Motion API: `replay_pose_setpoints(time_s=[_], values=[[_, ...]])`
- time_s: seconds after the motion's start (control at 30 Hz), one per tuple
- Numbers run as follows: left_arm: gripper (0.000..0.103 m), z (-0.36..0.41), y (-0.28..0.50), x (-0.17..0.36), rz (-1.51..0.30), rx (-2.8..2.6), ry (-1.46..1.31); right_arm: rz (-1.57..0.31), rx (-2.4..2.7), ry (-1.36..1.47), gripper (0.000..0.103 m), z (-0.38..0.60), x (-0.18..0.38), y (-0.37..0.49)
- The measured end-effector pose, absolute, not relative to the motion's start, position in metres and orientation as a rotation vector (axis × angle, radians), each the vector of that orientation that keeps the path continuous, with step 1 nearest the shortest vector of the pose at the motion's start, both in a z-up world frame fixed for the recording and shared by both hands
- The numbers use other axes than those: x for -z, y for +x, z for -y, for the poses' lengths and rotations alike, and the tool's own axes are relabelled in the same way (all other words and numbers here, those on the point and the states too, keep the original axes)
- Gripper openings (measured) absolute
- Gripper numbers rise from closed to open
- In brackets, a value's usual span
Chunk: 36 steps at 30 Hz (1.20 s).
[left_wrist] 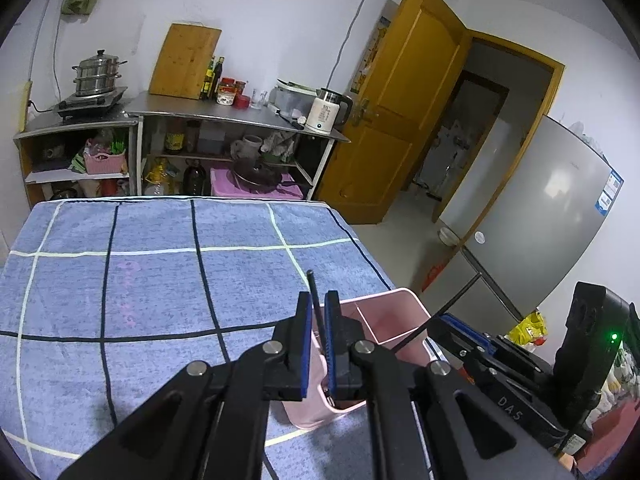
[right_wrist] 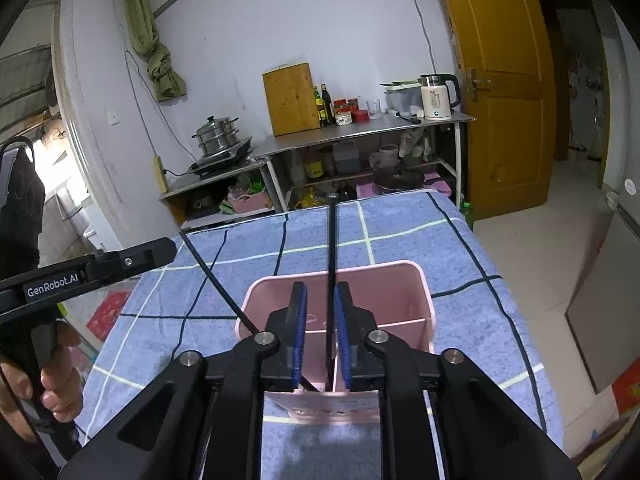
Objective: Organize utensils
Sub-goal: 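Open the left tool to drop its chopstick in the holder while the right tool releases its own, then move both tools back down to the remaining chopsticks on the cloth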
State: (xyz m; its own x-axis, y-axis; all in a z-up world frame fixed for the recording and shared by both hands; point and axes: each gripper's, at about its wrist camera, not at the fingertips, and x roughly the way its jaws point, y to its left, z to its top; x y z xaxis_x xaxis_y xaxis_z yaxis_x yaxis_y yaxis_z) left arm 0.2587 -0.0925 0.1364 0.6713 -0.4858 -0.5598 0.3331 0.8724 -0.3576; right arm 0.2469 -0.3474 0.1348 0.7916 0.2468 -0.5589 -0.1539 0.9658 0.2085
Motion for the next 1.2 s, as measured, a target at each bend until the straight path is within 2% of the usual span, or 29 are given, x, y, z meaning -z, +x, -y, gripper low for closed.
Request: replay_pose_setpoints(time_s=[0.07,0.23,0.5,0.6,0.77,0.83,0.9,1.2], values=[[0.009,0.089,0.255,-0.138,-0.690,0.460,-0.233,-0.617,-0.203,0.147,0.016,0.347,-0.137,0.242],[0.023,0.076,0.239,-0.144,-0.657,0.441,-0.231,-0.581,-0.192,0.133,0.017,0.349,-0.147,0.226],[0.028,0.065,0.198,-0.150,-0.592,0.412,-0.177,-0.512,-0.195,0.083,0.018,0.336,-0.161,0.188],[0.042,0.059,0.179,-0.151,-0.558,0.389,-0.152,-0.493,-0.202,0.062,0.018,0.328,-0.163,0.173],[0.043,0.047,0.153,-0.148,-0.530,0.349,-0.137,-0.483,-0.224,0.053,0.018,0.316,-0.164,0.155],[0.050,0.040,0.142,-0.144,-0.524,0.326,-0.139,-0.480,-0.236,0.044,0.018,0.311,-0.163,0.150],[0.053,0.035,0.135,-0.140,-0.524,0.311,-0.140,-0.482,-0.250,0.033,0.018,0.305,-0.162,0.145],[0.054,0.011,0.112,-0.115,-0.555,0.219,-0.142,-0.511,-0.306,0.018,0.018,0.285,-0.144,0.132]])
